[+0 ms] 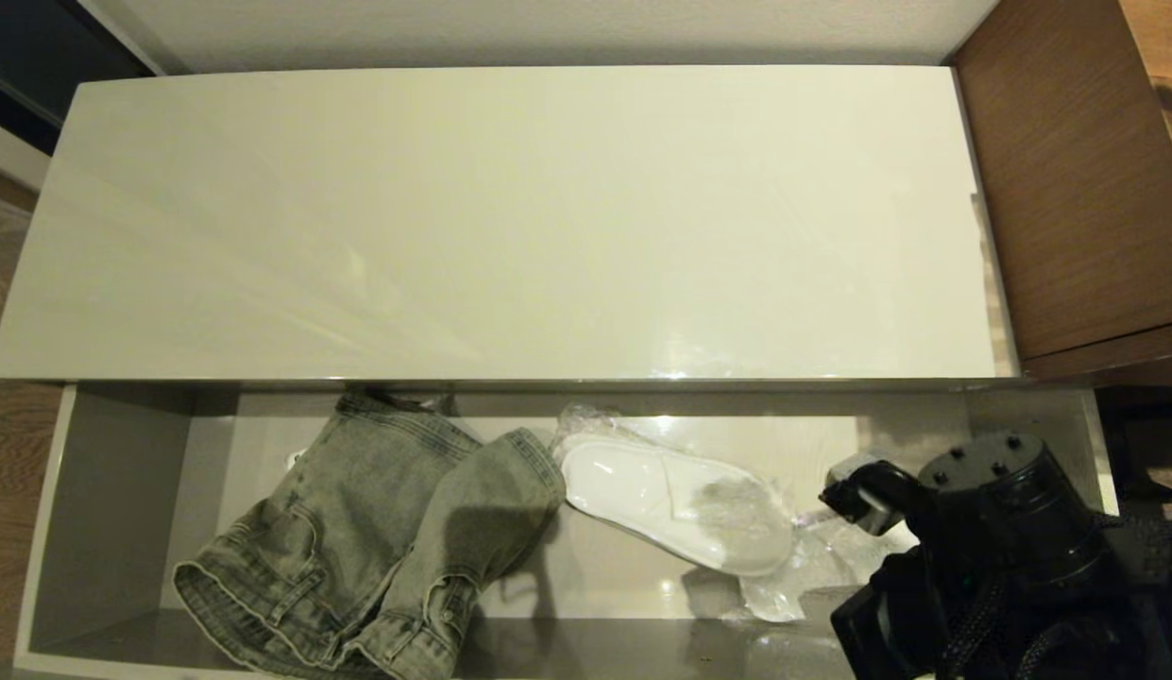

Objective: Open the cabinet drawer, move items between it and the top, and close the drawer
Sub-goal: Take out the disposable slippers from the drawer

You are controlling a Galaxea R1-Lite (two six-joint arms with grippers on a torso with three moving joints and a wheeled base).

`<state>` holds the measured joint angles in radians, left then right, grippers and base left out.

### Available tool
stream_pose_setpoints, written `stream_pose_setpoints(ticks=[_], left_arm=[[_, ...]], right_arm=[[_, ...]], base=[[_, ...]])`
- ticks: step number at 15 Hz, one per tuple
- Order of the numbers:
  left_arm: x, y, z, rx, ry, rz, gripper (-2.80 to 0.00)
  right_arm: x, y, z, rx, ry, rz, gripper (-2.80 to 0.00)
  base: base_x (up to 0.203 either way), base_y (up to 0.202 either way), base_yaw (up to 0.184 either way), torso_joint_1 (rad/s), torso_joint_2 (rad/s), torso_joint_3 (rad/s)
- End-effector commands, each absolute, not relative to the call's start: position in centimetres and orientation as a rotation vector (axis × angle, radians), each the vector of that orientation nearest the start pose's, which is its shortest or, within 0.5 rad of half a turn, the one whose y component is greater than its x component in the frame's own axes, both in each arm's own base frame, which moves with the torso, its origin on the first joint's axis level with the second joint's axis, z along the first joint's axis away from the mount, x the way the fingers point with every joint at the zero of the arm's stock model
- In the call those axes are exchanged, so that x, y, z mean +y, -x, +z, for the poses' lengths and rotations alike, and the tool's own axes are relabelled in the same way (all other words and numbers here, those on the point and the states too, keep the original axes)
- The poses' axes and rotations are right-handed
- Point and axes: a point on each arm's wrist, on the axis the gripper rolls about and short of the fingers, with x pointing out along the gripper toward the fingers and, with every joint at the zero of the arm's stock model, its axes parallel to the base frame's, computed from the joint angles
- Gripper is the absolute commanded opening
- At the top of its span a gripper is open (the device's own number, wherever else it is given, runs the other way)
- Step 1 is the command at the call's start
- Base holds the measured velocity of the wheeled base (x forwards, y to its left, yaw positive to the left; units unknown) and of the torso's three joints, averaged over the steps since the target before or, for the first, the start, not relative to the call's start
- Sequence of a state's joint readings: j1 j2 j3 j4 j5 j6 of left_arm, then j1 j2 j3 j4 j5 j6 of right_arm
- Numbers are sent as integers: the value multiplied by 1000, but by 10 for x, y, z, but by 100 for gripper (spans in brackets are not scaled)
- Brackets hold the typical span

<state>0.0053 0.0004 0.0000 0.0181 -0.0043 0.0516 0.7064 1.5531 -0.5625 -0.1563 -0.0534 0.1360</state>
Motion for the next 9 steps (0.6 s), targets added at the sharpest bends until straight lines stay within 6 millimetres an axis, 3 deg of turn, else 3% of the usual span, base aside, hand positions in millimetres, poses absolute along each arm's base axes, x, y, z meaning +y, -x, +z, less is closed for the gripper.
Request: stream_pose_setpoints(ticks=[1,9], left_arm=[[0,23,74,20,-52,-1,-280],[0,23,74,20,-52,0,-280]], right_arm=[[156,-170,100,867,272,525,-280],[162,-170,90,853,340,435,-280]], base=[[0,0,0,0,0,0],[0,0,0,0,0,0]])
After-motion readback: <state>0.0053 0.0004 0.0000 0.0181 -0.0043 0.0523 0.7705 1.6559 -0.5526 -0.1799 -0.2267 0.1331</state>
